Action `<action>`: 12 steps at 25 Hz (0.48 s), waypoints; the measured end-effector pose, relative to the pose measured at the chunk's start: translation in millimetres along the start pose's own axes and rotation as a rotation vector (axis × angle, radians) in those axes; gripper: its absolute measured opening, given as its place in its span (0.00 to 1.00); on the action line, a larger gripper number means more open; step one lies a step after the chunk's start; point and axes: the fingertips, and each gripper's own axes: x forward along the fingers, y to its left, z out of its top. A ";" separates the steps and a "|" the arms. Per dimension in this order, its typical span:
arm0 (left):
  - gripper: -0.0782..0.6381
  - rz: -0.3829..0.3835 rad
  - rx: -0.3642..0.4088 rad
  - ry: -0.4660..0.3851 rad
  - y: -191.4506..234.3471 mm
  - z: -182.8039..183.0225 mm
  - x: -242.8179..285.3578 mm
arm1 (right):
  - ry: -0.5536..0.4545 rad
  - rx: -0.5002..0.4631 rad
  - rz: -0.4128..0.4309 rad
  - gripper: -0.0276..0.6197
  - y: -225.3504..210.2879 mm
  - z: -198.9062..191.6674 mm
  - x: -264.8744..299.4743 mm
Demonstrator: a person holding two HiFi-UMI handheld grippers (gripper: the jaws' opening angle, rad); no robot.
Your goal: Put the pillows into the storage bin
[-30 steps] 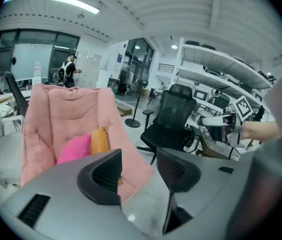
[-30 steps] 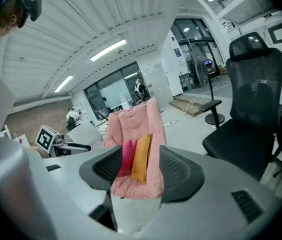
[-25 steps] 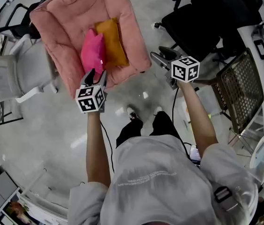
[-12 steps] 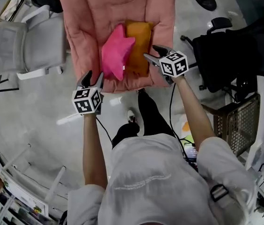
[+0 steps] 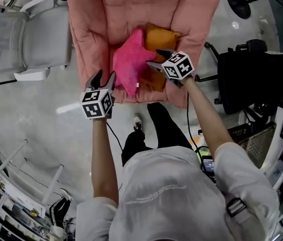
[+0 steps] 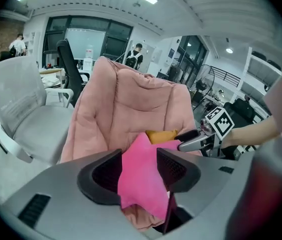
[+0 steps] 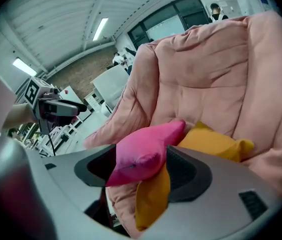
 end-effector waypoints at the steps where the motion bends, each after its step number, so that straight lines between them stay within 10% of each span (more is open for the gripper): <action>1: 0.44 0.000 -0.003 0.002 1.0 1.6 5.3 | 0.008 0.004 0.009 0.55 -1.5 -0.1 6.7; 12: 0.44 0.011 -0.036 0.002 5.0 0.2 12.3 | 0.060 0.023 0.050 0.49 0.7 -9.7 41.6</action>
